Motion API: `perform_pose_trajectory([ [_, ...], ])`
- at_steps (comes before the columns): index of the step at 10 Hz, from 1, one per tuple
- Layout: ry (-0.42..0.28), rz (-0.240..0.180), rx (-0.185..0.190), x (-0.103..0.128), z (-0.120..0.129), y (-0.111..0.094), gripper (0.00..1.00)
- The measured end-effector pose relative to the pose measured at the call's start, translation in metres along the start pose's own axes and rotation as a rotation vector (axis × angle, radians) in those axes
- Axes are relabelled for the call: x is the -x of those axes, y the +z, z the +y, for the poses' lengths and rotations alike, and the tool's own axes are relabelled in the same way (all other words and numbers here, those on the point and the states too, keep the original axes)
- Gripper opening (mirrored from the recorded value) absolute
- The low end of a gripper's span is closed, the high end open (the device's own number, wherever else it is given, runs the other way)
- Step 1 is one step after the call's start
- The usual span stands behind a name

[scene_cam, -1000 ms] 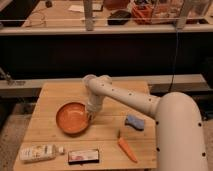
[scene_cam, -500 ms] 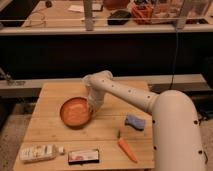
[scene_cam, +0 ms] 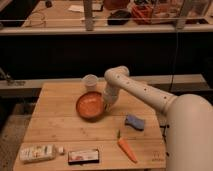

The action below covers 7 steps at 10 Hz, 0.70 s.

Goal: Drag the ceramic bowl in a circle

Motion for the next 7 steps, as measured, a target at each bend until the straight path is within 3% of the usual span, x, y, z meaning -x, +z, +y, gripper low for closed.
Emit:
perform_pose_trajectory([
  [3, 0.117, 0.025, 0.009, -0.011, 0.037, -0.018, 0.00],
  [7, 0.172, 0.012, 0.021, 0.031, 0.085, -0.026, 0.00],
])
